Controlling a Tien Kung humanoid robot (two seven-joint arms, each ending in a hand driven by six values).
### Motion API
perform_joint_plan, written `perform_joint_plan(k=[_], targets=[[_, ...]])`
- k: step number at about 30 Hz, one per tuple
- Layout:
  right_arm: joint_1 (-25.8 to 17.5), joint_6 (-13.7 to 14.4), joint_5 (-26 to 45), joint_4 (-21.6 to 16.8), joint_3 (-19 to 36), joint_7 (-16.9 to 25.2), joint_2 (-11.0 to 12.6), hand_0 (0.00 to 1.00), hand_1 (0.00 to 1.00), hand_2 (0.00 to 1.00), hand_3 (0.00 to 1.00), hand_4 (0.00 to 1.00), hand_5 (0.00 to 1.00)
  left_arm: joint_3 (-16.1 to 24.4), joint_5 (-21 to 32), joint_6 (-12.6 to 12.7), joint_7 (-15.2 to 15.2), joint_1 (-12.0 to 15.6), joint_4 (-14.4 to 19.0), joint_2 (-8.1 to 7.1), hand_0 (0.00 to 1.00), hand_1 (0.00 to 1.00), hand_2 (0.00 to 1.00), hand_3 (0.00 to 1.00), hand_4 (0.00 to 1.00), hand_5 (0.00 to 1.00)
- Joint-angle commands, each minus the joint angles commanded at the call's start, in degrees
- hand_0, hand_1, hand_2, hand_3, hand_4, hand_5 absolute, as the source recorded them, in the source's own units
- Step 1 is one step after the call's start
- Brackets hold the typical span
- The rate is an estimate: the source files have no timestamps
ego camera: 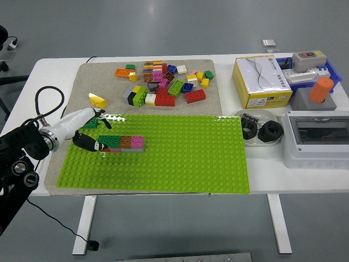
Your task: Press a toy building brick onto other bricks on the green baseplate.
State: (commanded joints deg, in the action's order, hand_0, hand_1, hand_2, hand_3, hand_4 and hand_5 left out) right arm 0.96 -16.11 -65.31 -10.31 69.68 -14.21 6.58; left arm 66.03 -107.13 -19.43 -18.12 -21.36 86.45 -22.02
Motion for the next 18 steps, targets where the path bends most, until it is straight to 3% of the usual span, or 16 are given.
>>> perform_joint_plan(k=[5,6,10,13,18], targets=[[0.5,-0.1,-1.1,0.0,0.9,-0.4,0.0,0.687,0.669,0.665,0.894,0.614,0.998,-1.4,0.0,4.5,4.8,-2.3,-3.6,-3.35,0.986,0.945,0.925,0.575,0.699,0.002],[0.6,-0.1,-1.3,0.0,1.0,-0.5,0.0,0.688,0.669,0.665,0.894,0.613,0.998,-2.0,0.0,5.3,5.6,-2.9,-4.4,-3.94,0.978,0.939,0.925,0.569,0.594,0.002],[1.1,-0.3,-2.5,0.0,2.0,-0.9,0.0,0.688,0.669,0.665,0.894,0.613,0.998,-4.8,0.1,8.9,8.8,-5.9,-8.9,-5.77,0.978,0.939,0.925,0.569,0.594,0.002],[1.3,-0.3,-3.1,0.0,2.4,-1.1,0.0,0.688,0.669,0.665,0.895,0.612,0.998,-6.2,-0.1,10.6,10.4,-7.6,-12.2,-5.79,0.970,0.937,0.926,0.572,0.552,0.002],[1.5,-0.3,-3.5,0.0,2.8,-1.4,-0.3,0.688,0.670,0.666,0.894,0.612,0.998,-5.4,-0.9,13.1,12.5,-8.3,-16.8,-3.37,0.954,0.923,0.924,0.581,0.535,0.002]])
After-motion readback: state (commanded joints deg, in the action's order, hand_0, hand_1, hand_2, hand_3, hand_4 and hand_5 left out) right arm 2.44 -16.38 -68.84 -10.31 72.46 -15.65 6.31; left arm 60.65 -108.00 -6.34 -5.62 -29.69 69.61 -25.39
